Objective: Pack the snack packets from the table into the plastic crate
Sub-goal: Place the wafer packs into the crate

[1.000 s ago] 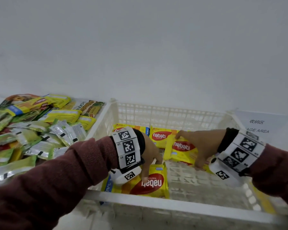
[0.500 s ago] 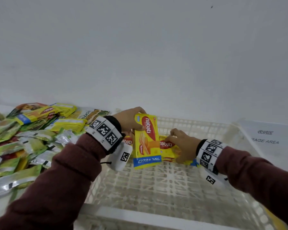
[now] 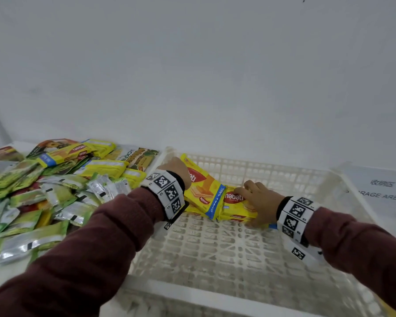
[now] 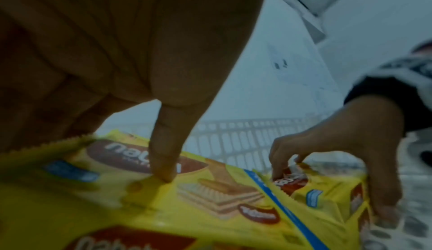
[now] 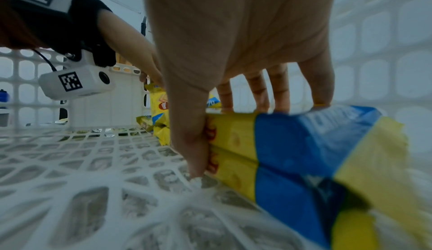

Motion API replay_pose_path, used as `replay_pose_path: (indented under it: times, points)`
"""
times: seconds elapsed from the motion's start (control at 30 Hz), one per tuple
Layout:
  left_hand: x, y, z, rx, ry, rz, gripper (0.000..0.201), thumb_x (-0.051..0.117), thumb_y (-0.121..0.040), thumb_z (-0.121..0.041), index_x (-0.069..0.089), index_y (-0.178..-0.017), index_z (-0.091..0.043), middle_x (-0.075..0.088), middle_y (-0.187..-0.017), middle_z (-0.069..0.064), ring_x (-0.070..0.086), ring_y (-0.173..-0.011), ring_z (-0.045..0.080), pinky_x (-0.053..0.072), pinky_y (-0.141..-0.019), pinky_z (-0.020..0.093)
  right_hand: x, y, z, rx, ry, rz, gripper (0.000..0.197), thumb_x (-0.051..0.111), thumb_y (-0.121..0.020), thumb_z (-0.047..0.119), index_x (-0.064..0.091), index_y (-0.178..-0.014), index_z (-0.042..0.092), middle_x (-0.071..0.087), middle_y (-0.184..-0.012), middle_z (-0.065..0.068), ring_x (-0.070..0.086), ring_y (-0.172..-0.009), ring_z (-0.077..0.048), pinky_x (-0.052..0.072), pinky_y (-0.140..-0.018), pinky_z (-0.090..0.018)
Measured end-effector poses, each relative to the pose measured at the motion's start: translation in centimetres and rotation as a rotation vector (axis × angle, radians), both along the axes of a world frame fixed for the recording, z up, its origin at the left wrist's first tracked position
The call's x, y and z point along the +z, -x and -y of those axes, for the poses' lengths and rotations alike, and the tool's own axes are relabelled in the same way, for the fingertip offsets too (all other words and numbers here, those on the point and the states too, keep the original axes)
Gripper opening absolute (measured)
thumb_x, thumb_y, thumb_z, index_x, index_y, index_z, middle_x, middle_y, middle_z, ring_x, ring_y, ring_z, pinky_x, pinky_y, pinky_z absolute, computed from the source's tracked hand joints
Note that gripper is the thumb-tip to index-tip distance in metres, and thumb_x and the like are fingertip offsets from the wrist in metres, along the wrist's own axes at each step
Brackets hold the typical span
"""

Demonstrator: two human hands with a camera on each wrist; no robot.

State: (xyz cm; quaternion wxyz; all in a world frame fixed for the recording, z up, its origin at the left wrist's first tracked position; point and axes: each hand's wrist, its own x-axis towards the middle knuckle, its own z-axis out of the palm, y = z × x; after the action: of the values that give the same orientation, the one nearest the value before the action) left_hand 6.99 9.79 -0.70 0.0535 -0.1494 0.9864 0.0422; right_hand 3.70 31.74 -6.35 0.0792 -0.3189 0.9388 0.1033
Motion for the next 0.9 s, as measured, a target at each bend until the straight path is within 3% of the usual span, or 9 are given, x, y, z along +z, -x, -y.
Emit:
replay_pose_path:
  times: [0.07,0.13,0.23,0.33,0.4,0.53,0.63,0.73,0.9]
  points:
    - [-0.3,-0.2,-0.5,-0.021,0.133,0.078,0.023,0.043,-0.095,-0.019,0.055,-0.105,-0.001,0.057,-0.099,0.006,0.061,-0.09,0.02,0.052,-0.077,0.029,0.0,0.0,0.0,0.0,-0.001,0.01,0.092,0.072,-0.072,0.043,0.016,-0.143,0.026,0.026,-0.137,-0.005,0.032,-0.125,-0.025,0.043,-0.098,-0.041]
    - [-0.8,-0.2,-1.3,-0.035,0.305,0.014,0.033,0.043,-0.094,-0.018,0.05,-0.12,0.002,0.054,-0.117,0.012,0.056,-0.108,0.024,0.048,-0.095,0.032,0.0,0.0,0.0,0.005,-0.003,0.014,0.092,0.072,-0.073,0.043,0.016,-0.143,0.026,0.026,-0.138,-0.006,0.031,-0.125,-0.026,0.041,-0.099,-0.04]
    - [-1.4,-0.3,-2.6,-0.074,0.331,-0.155,0.054,0.055,-0.089,-0.019,0.03,-0.134,-0.001,0.034,-0.134,0.015,0.04,-0.122,0.028,0.043,-0.094,0.033,0.0,0.1,0.0,0.008,-0.007,0.021,0.093,0.072,-0.073,0.043,0.015,-0.144,0.025,0.025,-0.139,-0.006,0.031,-0.126,-0.026,0.04,-0.1,-0.04]
    - [-2.8,-0.1,-2.7,-0.363,0.257,0.045,0.082,0.07,-0.076,-0.021,0.022,-0.142,-0.018,0.019,-0.145,0.011,0.024,-0.133,0.031,0.034,-0.104,0.043,0.0,0.0,-0.2,0.003,-0.003,0.018,0.094,0.071,-0.072,0.046,0.014,-0.144,0.026,0.024,-0.139,-0.006,0.031,-0.126,-0.026,0.042,-0.099,-0.041]
    - [-3.7,-0.3,-2.4,-0.447,0.221,0.192,0.1,0.078,-0.069,-0.025,0.015,-0.145,-0.029,0.015,-0.149,0.009,0.02,-0.137,0.032,0.03,-0.107,0.048,-0.1,0.0,-0.3,-0.005,0.001,0.01,0.094,0.071,-0.07,0.048,0.014,-0.143,0.029,0.024,-0.139,-0.005,0.031,-0.125,-0.027,0.042,-0.099,-0.043]
    - [-4.4,-0.1,-2.1,-0.422,0.234,0.255,0.099,0.073,-0.076,-0.015,0.006,-0.147,-0.032,0.02,-0.148,0.013,0.022,-0.136,0.035,0.031,-0.105,0.049,-0.5,-0.2,-0.2,-0.035,-0.004,-0.006,0.094,0.071,-0.069,0.046,0.014,-0.142,0.031,0.022,-0.139,-0.005,0.03,-0.126,-0.027,0.043,-0.098,-0.044]
    - [-4.0,0.2,-1.7,-0.424,0.27,0.218,0.098,0.07,-0.079,-0.009,0.004,-0.148,-0.03,0.008,-0.152,0.016,0.019,-0.137,0.037,0.033,-0.106,0.044,-0.2,-0.2,-0.1,-0.028,-0.006,0.004,0.09,0.071,-0.073,0.043,0.016,-0.143,0.027,0.023,-0.139,-0.008,0.03,-0.126,-0.029,0.042,-0.098,-0.042]
    - [-4.1,0.2,-1.6,-0.444,0.279,0.162,0.089,0.063,-0.082,-0.001,0.01,-0.148,-0.031,0.002,-0.152,0.013,0.019,-0.136,0.035,0.041,-0.098,0.039,0.0,-0.3,-0.3,-0.022,-0.023,-0.044,0.091,0.071,-0.072,0.045,0.018,-0.143,0.026,0.019,-0.143,-0.009,0.025,-0.13,-0.03,0.037,-0.103,-0.041]
    - [-4.3,0.2,-1.9,-0.487,0.342,0.256,0.107,0.075,-0.074,-0.016,0.0,-0.149,-0.026,0.015,-0.147,0.015,0.025,-0.132,0.037,0.038,-0.1,0.044,-0.6,-0.7,-0.2,-0.083,-0.047,-0.081,0.094,0.068,-0.069,0.055,0.013,-0.142,0.036,0.013,-0.146,-0.006,0.022,-0.132,-0.03,0.033,-0.103,-0.051]
